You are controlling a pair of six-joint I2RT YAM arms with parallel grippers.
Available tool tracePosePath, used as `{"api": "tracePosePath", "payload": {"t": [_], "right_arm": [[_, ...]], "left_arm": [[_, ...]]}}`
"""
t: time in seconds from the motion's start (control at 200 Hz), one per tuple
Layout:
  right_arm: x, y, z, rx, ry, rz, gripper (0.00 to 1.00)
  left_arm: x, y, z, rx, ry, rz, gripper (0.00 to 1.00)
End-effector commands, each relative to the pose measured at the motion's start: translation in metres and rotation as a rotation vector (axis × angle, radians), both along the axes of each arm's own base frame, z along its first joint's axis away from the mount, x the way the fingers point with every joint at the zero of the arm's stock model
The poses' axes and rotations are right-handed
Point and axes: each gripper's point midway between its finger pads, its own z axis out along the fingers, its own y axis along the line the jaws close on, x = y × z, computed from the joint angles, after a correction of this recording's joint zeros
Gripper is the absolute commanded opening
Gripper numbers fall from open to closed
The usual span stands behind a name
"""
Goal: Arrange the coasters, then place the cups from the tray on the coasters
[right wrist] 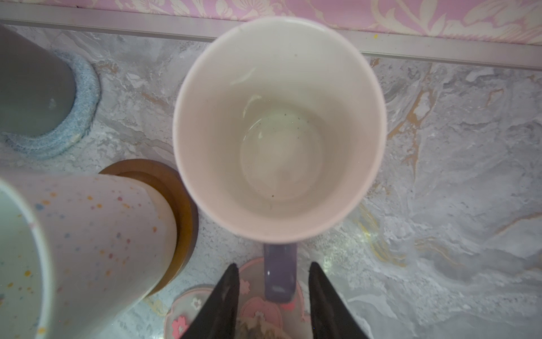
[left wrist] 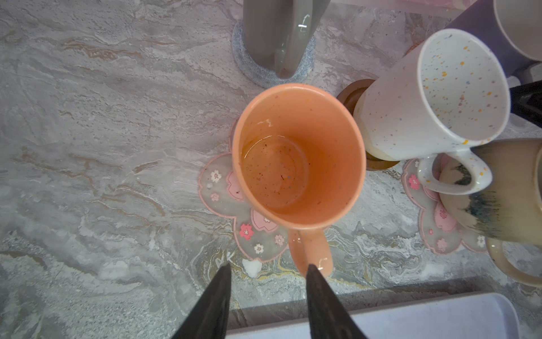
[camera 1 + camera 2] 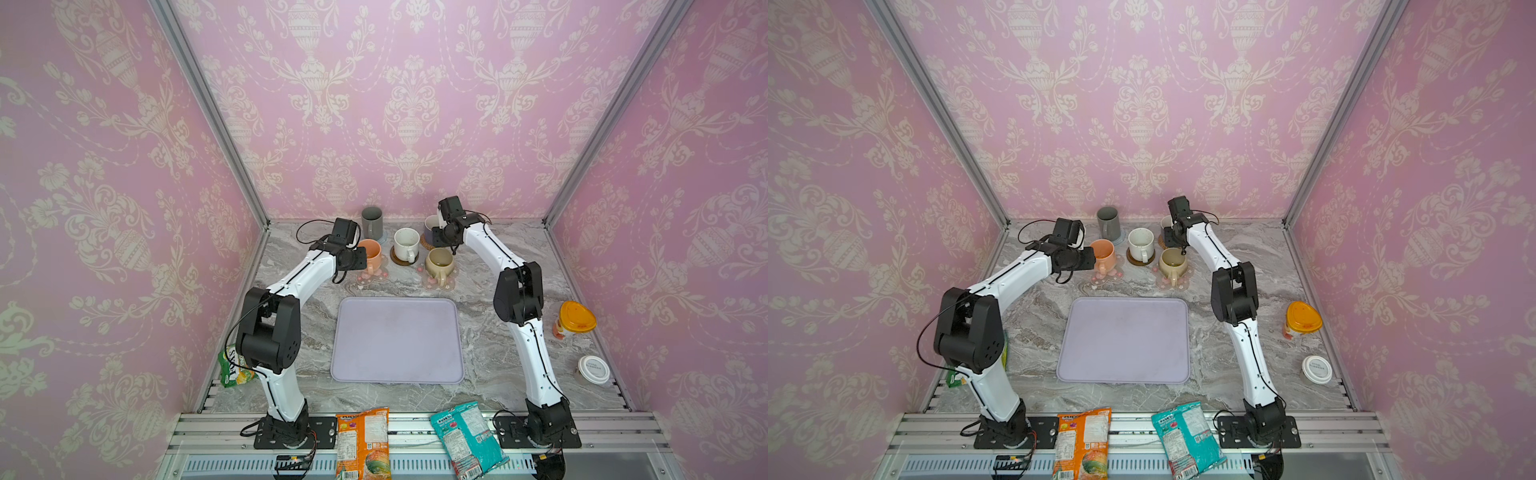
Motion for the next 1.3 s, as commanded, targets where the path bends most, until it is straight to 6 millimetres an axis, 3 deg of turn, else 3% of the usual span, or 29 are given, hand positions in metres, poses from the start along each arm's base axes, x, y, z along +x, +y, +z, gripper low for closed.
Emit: {"api": "tracePosePath", "payload": {"t": [0.0,0.105,0.34,0.54,0.716,0.806,0.816,0.866,1.126,1.296], "right_arm": [[-0.018,0.004,0.058,0.014,-0.065,0.03,0.42],[-0.034,0.004,0.079,0.031,-0.085,0.041,0.42],[-0.083,-0.019,0.135,0.029,-0.183,0.019,0.46],[-0.142,-0.043,0.151,-0.004,-0.219,0.031,0.49],[-0.19,-0.073,0.138,-0.06,-0.247,0.006,0.56],[-0.208,-0.088,0.144,-0.07,-0.31,-0.025,0.61],[-0.212,-0.092,0.133,-0.079,-0.291,-0.028,0.62],[-0.222,-0.102,0.127,-0.091,-0.308,-0.048,0.66],[-0.256,-0.162,0.11,-0.15,-0.391,-0.248,0.81],[-0.267,-0.195,0.078,-0.136,-0.371,-0.385,0.86]], "left_arm": [[-0.013,0.011,0.02,0.007,-0.01,0.021,0.45],[-0.022,0.018,0.031,0.029,-0.016,0.036,0.45],[-0.054,0.033,0.056,0.054,-0.044,0.061,0.45],[-0.082,0.049,0.067,0.125,-0.064,0.056,0.46],[-0.096,0.071,0.079,0.229,-0.126,0.083,0.48],[-0.101,0.086,0.083,0.283,-0.178,0.131,0.5],[-0.102,0.087,0.084,0.286,-0.184,0.135,0.5],[-0.106,0.093,0.082,0.303,-0.194,0.155,0.51],[-0.127,0.113,0.054,0.328,-0.183,0.268,0.51],[-0.135,0.118,0.044,0.32,-0.248,0.283,0.52]]}}
